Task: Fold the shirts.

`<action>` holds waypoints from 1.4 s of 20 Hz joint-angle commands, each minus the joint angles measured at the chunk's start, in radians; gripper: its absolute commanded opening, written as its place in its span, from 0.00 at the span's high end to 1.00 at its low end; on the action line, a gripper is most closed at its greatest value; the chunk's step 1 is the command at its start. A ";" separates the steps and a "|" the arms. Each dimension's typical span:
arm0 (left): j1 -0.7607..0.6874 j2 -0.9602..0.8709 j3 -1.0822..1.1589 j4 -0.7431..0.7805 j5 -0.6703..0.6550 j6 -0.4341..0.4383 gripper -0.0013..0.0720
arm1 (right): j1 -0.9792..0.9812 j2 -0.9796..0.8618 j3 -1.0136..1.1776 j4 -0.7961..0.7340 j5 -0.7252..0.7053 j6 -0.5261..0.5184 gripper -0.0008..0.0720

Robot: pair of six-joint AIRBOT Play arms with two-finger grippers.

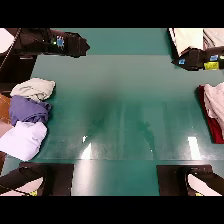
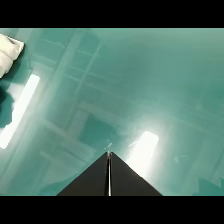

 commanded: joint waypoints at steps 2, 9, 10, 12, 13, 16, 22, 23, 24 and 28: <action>-0.001 0.000 0.000 0.000 0.000 0.000 0.94 | 0.002 0.000 0.001 0.001 0.000 0.000 0.97; -0.001 0.000 0.000 0.000 0.000 0.000 0.94 | 0.003 0.000 0.000 0.001 0.000 0.000 0.97; -0.001 0.000 0.000 0.000 0.000 0.000 0.94 | 0.003 0.000 -0.001 0.001 0.000 0.000 0.97; -0.001 0.000 0.000 -0.004 0.003 0.000 0.94 | 0.003 0.000 -0.002 0.001 0.001 0.000 0.97; -0.001 0.000 0.000 -0.004 0.034 0.003 0.94 | 0.003 0.000 -0.002 0.001 0.000 0.000 0.97; 0.002 -0.002 -0.002 0.174 0.122 0.069 0.47 | 0.003 0.000 -0.002 0.001 0.000 0.000 0.97; 0.201 -0.100 -0.064 0.525 -0.014 -0.139 0.24 | 0.003 0.000 -0.002 0.001 -0.030 0.000 0.97; 0.256 -0.119 -0.101 0.523 -0.015 -0.161 0.24 | 0.003 0.000 -0.002 0.001 -0.034 0.000 0.97; 0.301 -0.132 -0.138 0.521 -0.003 -0.172 0.24 | 0.003 0.000 -0.002 0.001 -0.034 0.000 0.97; 0.427 -0.221 -0.235 0.520 0.029 -0.185 0.24 | 0.003 0.000 -0.002 0.002 -0.033 0.000 0.97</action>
